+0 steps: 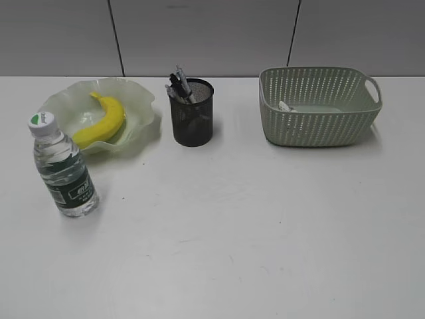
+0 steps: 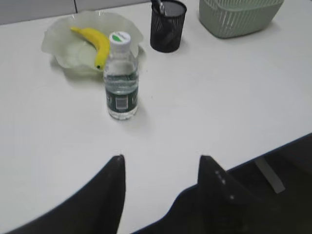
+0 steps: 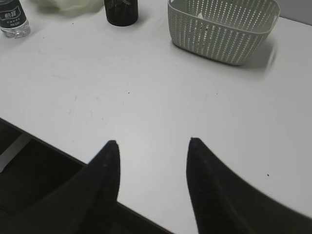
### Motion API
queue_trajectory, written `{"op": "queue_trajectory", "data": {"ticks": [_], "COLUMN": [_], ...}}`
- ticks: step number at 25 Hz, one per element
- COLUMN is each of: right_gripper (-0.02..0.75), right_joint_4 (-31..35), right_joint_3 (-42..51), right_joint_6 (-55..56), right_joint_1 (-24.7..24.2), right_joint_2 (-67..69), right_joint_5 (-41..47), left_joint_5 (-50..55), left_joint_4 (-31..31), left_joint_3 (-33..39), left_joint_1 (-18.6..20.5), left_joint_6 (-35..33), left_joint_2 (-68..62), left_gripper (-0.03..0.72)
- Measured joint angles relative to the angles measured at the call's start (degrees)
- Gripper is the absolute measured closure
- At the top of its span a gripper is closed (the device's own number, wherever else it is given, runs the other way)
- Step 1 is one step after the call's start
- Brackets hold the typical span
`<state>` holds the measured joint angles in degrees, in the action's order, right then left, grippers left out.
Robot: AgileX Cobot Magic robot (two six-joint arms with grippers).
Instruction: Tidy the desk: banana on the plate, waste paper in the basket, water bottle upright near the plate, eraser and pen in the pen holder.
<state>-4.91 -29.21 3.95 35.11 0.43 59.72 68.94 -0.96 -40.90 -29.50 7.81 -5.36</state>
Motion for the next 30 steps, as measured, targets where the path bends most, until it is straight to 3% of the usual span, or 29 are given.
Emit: {"op": "queue_trajectory", "data": {"ticks": [5, 24, 27, 30], "right_gripper": [0.375, 0.377, 0.377, 0.377], "right_joint_4": [0.1, 0.1, 0.1, 0.1], "right_joint_3": [0.0, 0.0, 0.0, 0.0], "right_joint_6": [0.0, 0.0, 0.0, 0.0], "right_joint_1": [0.0, -0.6, -6.2, -16.0], "right_joint_2": [0.0, 0.0, 0.1, 0.1], "right_joint_5": [0.0, -0.1, -0.1, -0.1], "left_joint_5": [-6.0, -8.3, -8.4, -8.4], "left_joint_4": [0.4, -0.1, -0.1, -0.1], "left_joint_3": [8.9, 10.2, 10.2, 10.2], "left_joint_1": [0.0, 0.1, 3.8, 12.9], "left_joint_6": [-2.7, -5.8, -5.8, -5.9], "left_joint_2": [3.5, 3.5, 3.7, 3.9], "left_gripper": [0.327, 0.327, 0.327, 0.327]}}
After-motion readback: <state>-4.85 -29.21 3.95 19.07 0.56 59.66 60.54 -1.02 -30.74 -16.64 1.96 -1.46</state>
